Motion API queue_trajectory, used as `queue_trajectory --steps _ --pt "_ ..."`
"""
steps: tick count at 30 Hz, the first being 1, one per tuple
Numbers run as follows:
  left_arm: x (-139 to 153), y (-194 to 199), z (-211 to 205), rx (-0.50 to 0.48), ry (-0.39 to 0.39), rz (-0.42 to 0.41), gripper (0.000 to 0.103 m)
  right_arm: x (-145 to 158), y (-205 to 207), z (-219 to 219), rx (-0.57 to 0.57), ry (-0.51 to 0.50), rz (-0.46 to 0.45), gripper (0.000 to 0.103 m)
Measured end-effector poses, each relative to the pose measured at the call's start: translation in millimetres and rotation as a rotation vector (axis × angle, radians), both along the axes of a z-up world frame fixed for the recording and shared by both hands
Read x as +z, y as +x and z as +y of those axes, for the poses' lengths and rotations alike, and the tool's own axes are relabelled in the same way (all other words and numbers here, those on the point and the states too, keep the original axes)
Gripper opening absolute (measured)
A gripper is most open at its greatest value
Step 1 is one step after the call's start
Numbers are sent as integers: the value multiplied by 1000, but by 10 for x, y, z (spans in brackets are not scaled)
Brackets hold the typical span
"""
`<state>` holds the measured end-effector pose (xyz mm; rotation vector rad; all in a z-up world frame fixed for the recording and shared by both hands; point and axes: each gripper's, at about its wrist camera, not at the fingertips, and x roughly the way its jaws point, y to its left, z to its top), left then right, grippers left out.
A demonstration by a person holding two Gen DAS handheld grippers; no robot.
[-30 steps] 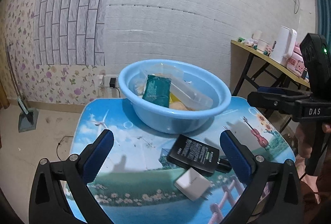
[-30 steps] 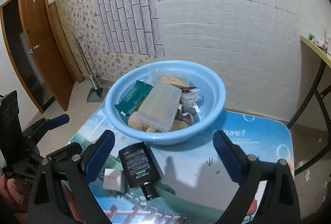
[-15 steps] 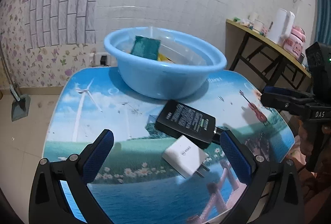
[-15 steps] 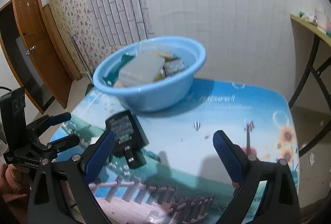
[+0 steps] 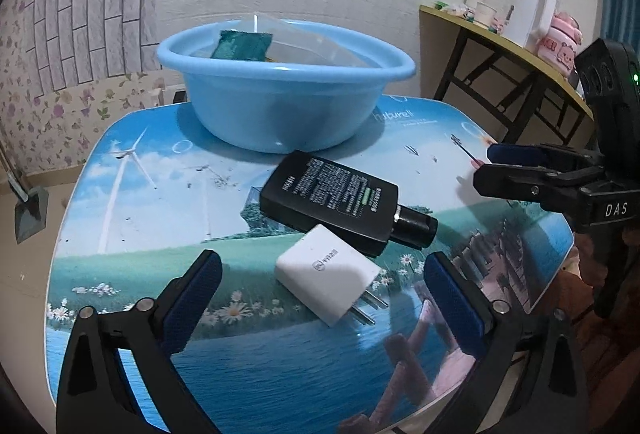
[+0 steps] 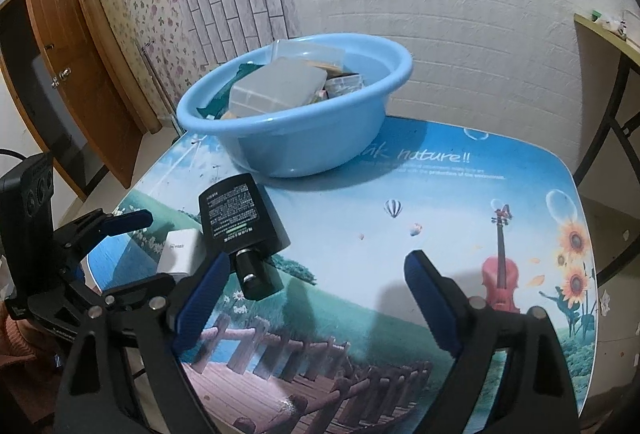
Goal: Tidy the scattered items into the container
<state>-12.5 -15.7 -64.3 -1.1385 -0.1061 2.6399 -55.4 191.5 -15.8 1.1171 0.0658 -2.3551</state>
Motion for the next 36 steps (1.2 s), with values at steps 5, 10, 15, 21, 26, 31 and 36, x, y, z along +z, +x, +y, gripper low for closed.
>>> queue_trajectory --steps 5,10,15,21,26,31,36 --pt "-49 -16 49 -9 -16 -18 77 -19 -8 -25 3 10 -6 90" --pt "-81 -25 76 -18 -36 -29 61 -58 20 -110 29 35 -3 90" --pt "-82 -13 50 -21 -32 -29 59 -87 35 -177 50 52 -7 90" --pt "-75 2 -18 -20 -34 -31 59 -130 21 -235 61 56 -24 90" --pt "-82 44 -122 -7 -25 -34 59 -170 9 -308 74 67 -32 90" --pt "-93 55 -244 22 -16 -37 59 -212 -11 -395 92 71 -40 90" --pt "-97 80 -320 45 -26 -37 64 -258 -37 -549 120 104 -34 91"
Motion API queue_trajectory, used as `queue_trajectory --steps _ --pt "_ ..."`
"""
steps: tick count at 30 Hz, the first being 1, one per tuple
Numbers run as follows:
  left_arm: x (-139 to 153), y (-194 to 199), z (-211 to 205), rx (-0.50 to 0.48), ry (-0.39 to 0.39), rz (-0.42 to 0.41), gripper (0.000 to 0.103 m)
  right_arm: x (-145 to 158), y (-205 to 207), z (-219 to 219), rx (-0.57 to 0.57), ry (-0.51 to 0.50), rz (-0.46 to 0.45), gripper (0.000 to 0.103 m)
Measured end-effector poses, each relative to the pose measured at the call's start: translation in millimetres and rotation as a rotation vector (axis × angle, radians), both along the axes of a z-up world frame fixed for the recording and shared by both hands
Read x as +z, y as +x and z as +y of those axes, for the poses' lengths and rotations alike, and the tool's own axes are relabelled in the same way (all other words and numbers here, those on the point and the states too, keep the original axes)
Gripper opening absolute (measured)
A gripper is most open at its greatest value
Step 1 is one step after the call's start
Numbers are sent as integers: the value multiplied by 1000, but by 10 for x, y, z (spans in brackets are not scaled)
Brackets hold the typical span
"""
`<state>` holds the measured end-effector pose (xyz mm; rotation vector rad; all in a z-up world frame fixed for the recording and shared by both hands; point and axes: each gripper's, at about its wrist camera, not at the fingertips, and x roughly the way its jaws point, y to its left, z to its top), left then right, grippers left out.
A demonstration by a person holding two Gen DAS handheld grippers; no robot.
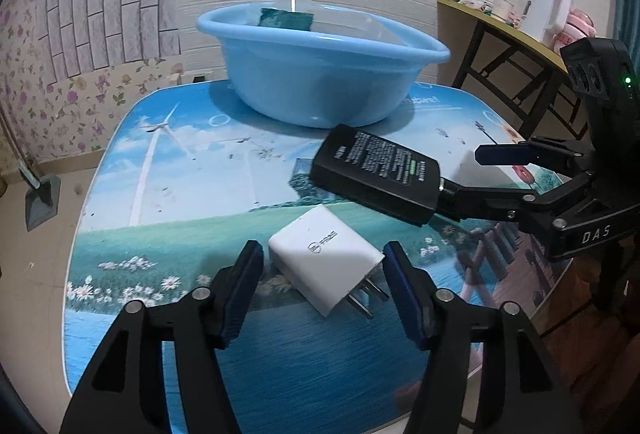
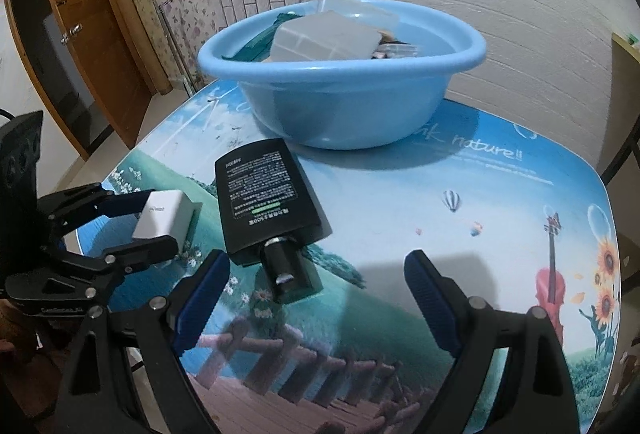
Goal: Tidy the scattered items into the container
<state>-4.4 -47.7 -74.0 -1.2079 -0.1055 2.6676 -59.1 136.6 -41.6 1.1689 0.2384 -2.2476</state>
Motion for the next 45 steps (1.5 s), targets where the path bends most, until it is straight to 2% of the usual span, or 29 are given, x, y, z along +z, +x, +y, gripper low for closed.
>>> queue_trajectory --steps 12,24,26,28,45 --pt "-7 47 -88 31 -10 -1 64 -72 -103 -282 74 38 27 91" --pt "3 73 -140 47 -11 -2 64 -189 -214 -425 104 51 2 90" --pt "4 71 -135 48 -12 -1 64 -178 -211 -422 107 43 6 84" --pt "5 73 -138 47 -10 -1 64 -163 -198 -425 121 23 3 68" --pt "-1 -59 -8 56 -33 -9 64 -159 -125 -291 67 33 9 66"
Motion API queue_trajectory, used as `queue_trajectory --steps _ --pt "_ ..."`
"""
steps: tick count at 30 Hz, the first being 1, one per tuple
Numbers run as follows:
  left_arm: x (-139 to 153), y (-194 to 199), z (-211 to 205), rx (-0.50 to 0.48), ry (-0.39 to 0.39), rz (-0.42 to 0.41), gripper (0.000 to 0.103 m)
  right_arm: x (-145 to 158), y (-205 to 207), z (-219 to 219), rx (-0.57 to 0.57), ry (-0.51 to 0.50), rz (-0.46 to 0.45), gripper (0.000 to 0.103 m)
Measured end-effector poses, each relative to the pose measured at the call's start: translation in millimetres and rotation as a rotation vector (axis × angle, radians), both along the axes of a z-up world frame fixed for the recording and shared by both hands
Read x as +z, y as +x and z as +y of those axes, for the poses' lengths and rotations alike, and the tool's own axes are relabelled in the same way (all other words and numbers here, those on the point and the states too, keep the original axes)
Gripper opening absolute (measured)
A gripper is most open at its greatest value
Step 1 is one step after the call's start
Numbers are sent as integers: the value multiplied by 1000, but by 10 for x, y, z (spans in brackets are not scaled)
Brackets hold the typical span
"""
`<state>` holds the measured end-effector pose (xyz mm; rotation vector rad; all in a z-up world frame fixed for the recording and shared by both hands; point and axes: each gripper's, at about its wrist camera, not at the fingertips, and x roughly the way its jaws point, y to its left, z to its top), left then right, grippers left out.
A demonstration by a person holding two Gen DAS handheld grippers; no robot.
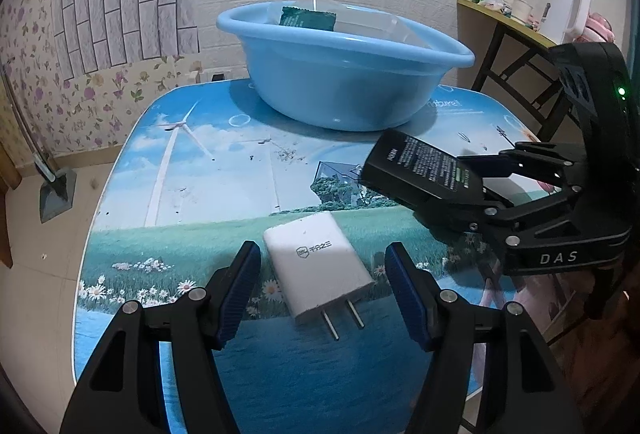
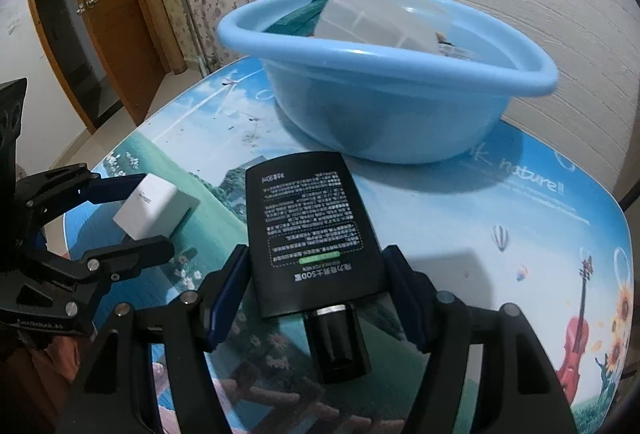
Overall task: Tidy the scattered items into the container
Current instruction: 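Close the left gripper on the white charger while the right holds the black bottle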
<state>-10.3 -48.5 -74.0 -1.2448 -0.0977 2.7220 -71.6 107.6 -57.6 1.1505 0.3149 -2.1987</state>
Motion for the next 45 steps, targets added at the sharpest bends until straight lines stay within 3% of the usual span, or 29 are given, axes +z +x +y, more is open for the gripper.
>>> queue_trajectory --steps 18,25,45 --pt "-42 -38 22 4 0 -3 64 9 55 206 -67 5 -2 66" --pt "-35 -32 18 11 -5 0 51 5 59 198 -61 10 4 66" --pt "-35 16 64 4 -16 10 51 -14 46 122 -26 37 45 68"
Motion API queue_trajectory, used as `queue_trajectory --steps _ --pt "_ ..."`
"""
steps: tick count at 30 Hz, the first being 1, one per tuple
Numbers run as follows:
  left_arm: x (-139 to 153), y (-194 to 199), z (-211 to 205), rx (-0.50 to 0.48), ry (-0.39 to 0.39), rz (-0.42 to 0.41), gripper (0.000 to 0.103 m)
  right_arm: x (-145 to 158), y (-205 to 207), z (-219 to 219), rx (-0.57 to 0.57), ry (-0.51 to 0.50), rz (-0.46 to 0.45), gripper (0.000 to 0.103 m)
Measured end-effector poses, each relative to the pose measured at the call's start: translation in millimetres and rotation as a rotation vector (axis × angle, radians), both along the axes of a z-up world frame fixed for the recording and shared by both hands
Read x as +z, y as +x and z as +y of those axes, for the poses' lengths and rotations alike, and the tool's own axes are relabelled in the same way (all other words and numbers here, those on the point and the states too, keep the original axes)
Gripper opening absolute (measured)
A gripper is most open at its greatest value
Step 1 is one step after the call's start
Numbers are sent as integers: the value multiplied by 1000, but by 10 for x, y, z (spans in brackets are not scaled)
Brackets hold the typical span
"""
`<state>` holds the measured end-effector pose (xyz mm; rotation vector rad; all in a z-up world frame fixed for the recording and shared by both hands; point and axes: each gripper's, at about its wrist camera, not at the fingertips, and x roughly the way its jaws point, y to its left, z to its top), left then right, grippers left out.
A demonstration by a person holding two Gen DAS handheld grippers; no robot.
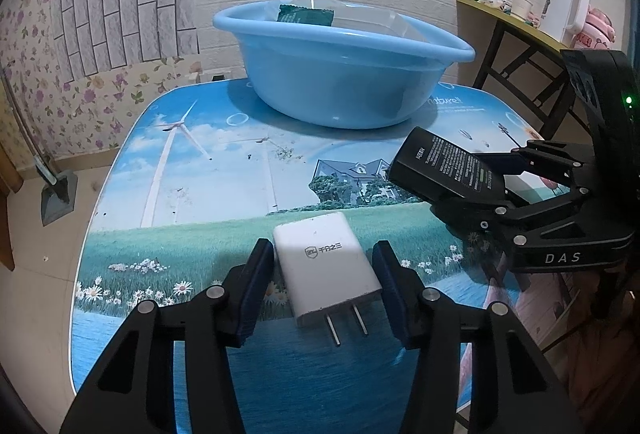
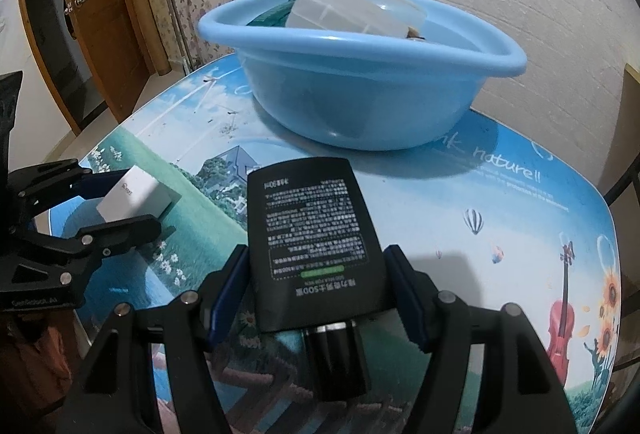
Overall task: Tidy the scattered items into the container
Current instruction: 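Close the left gripper on the white charger while the right holds the black bottle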
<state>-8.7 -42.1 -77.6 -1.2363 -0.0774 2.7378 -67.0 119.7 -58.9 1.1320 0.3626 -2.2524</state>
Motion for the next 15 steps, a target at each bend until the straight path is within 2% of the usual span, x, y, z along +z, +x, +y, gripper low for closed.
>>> queue_trajectory --steps 15 --pt "4 18 -8 9 -6 11 47 7 -7 9 -2 -24 -2 65"
